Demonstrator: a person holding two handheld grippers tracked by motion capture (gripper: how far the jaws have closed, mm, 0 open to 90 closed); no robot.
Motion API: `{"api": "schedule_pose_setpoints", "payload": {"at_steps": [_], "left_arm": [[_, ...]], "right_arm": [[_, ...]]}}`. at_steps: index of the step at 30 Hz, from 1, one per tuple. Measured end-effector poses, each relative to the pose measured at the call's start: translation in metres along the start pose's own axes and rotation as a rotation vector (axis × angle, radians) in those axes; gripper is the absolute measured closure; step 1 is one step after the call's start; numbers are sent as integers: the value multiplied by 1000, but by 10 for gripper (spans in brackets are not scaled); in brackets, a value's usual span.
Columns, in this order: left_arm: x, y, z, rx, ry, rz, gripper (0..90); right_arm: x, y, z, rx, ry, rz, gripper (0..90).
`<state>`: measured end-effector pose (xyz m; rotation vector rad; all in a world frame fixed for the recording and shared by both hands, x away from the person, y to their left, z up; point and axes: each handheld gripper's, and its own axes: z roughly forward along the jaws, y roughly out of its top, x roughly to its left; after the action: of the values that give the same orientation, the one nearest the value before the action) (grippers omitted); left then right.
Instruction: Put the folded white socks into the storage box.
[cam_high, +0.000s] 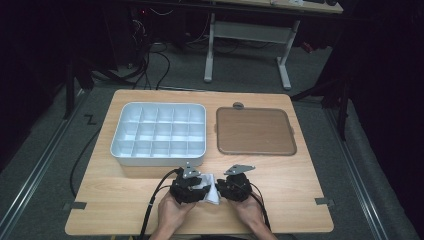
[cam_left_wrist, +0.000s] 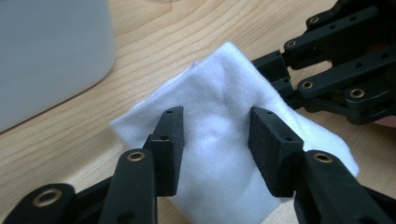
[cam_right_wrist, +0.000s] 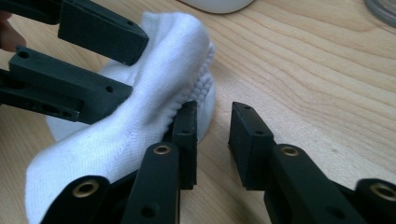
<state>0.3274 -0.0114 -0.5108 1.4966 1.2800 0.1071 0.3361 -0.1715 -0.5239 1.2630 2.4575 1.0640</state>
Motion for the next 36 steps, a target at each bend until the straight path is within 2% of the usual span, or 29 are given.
{"api": "schedule_pose_setpoints", "payload": {"at_steps": [2,5,8,11,16,19,24,31,36], "left_arm": [[0,1,0,2,0,-1,559],[0,1,0,3,2,-5,560],[0,1,0,0,7,-3,560],[0,2,1,0,8,-8,560],[2,4,2,7,9,-10,563],[3,4,3,12,12,-7,563],[7,1,5,12,4,12,563],[9,0,5,31,-5,45,575],[8,-2,6,28,-4,66,576]], "right_arm": [[-1,0,-6,-23,-25,8,690],[0,1,-25,-88,-54,8,690],[6,3,-42,-138,-42,-25,702],[17,4,-48,-151,-14,-67,709],[24,2,-41,-141,23,-77,714],[25,0,-35,-121,24,-77,722],[21,-2,-24,-85,11,-78,758],[13,-7,-17,-82,16,-80,874],[10,-8,-12,-66,14,-86,882]]}}
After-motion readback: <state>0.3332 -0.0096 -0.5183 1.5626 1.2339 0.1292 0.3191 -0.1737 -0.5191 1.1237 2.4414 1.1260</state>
